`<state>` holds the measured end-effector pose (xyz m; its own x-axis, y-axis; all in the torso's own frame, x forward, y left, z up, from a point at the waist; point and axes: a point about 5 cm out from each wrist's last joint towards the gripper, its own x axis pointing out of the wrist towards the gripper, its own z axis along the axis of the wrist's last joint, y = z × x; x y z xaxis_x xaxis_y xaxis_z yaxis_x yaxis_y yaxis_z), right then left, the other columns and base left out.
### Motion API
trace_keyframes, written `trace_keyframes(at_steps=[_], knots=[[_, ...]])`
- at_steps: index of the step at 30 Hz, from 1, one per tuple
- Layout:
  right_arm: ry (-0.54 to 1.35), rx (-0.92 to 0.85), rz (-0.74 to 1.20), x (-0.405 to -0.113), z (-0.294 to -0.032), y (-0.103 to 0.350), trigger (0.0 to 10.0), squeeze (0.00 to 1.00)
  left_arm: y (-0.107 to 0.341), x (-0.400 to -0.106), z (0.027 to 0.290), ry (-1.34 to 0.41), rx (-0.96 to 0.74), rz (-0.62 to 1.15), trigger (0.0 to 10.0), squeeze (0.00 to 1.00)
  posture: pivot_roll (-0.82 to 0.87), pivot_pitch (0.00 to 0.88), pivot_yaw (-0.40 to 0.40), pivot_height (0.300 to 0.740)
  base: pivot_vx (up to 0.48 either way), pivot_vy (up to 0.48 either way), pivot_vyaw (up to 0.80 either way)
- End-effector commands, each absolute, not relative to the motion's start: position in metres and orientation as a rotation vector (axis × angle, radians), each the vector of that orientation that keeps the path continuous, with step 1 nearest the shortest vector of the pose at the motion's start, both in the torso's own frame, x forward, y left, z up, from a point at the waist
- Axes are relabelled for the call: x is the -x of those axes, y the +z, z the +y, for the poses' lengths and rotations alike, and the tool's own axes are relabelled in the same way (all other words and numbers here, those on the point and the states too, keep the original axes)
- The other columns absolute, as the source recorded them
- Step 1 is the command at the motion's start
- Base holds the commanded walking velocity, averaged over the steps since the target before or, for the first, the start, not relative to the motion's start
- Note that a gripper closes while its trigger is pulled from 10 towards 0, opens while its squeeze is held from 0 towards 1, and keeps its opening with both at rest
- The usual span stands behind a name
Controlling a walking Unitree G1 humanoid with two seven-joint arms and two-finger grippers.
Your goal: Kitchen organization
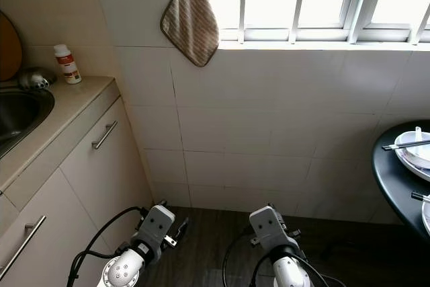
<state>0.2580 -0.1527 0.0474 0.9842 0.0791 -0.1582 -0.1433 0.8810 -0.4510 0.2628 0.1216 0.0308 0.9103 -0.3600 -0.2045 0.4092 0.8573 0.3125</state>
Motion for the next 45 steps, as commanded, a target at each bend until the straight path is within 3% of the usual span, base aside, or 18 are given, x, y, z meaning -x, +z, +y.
trace_keyframes(at_steps=[1,33,45], knots=[[0.115,0.474,0.130,-0.2573,-0.1519,0.0495,10.0,0.00,0.0290,-0.2628,0.1200,-0.417,-0.361,0.153,10.0,0.00,-0.05,0.000,0.013,0.740,0.000,0.000,0.00],[0.123,0.483,0.142,-0.2589,-0.1527,0.0468,10.0,0.00,0.0276,-0.2652,0.1172,-0.427,-0.334,0.161,10.0,0.00,-0.05,0.000,0.003,0.740,0.000,-0.064,0.00],[0.125,0.490,0.140,-0.2604,-0.1516,0.0464,10.0,0.00,0.0265,-0.2664,0.1183,-0.417,-0.323,0.166,10.0,0.00,-0.04,0.000,0.005,0.740,0.000,-0.364,0.00]])
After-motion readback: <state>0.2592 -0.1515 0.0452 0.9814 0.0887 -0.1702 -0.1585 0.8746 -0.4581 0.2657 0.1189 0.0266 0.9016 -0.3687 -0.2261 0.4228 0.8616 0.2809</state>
